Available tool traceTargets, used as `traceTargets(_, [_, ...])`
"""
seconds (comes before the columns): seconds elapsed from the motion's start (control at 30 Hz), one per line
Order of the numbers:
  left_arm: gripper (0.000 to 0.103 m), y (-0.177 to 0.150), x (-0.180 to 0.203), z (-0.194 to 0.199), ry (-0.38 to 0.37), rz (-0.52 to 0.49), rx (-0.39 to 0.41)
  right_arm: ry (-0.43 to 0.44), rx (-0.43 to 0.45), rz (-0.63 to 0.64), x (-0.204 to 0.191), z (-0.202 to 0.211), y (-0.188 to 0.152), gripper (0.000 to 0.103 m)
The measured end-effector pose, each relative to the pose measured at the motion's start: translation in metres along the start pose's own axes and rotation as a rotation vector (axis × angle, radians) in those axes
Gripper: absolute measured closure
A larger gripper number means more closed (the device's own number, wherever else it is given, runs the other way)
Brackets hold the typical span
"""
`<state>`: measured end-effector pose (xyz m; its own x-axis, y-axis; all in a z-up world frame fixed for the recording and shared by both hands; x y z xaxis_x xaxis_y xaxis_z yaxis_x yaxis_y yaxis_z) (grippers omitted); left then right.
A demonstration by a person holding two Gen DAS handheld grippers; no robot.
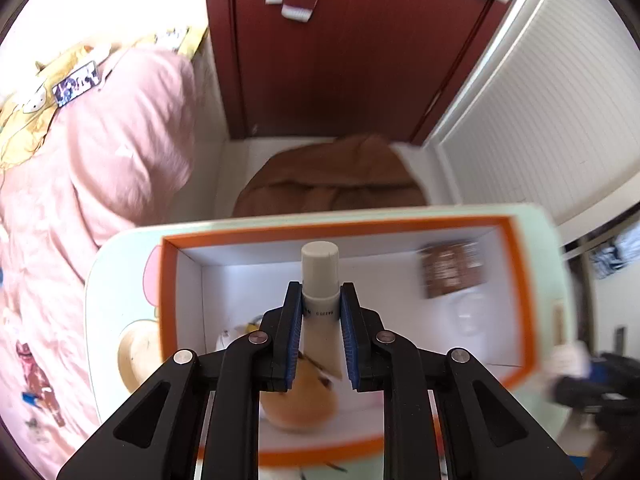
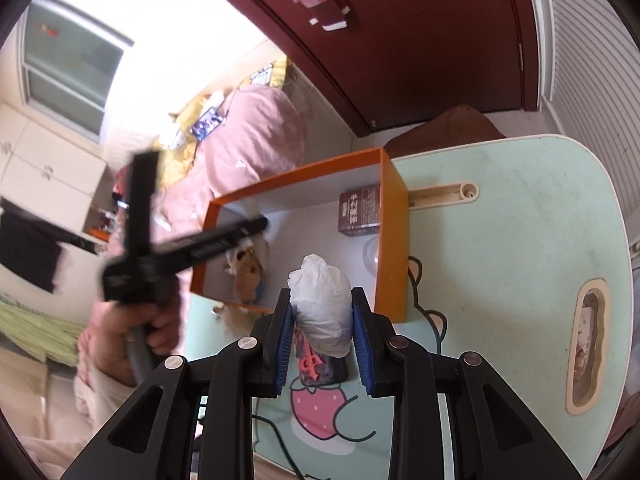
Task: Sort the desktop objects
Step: 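Set the white bag on the table with the right tool while the left tool moves the white tube there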
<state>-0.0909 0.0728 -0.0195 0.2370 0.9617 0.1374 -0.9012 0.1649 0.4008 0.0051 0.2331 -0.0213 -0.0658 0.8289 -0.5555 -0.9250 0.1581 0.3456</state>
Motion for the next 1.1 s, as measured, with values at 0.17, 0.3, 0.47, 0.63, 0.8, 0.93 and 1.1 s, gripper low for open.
traceTargets(0.17, [0.083,-0.012,-0.003,0.061,-0.087,-0.003,0.087,-0.06,-0.017,0.022,0.001,-0.011,-0.02,0.076])
traceTargets(0.3, [0.083,-0.052,0.001,0.07,-0.096,-0.083,0.017,-0.12,-0.034,0.02,0.009,-0.023,-0.036,0.076])
traceTargets(0.47, [0.083,-0.108,0.001,0.042,-0.127,-0.069,-0.116,-0.196,-0.056,0.018,0.018,-0.039,-0.057,0.076])
traceTargets(0.63, [0.083,-0.132,-0.005,0.013,-0.103,-0.036,-0.161,-0.237,-0.065,0.017,0.022,-0.05,-0.066,0.075])
traceTargets(0.8, [0.079,-0.128,-0.009,0.013,-0.06,-0.04,-0.148,-0.245,-0.036,0.024,0.02,-0.047,-0.061,0.054])
traceTargets(0.93, [0.034,-0.123,-0.017,0.025,-0.035,-0.029,-0.083,-0.219,-0.012,0.053,0.01,-0.034,-0.052,0.054])
traceTargets(1.1, [0.034,-0.114,-0.025,0.045,-0.122,0.013,-0.021,-0.112,-0.006,0.073,-0.012,-0.021,-0.034,0.054])
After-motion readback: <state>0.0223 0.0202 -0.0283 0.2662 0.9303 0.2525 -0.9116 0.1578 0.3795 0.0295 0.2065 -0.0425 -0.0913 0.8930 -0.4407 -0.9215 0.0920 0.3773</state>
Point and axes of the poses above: each gripper's, at about its wrist camera, not at the fingertips, and z roughly against the way its jaws point, x to its right, y to its top, the point moved 5 cm from there along -z, roughly the way its jaws point, and after that the axes turned 2 degrees about y, right-handed, at the moved point
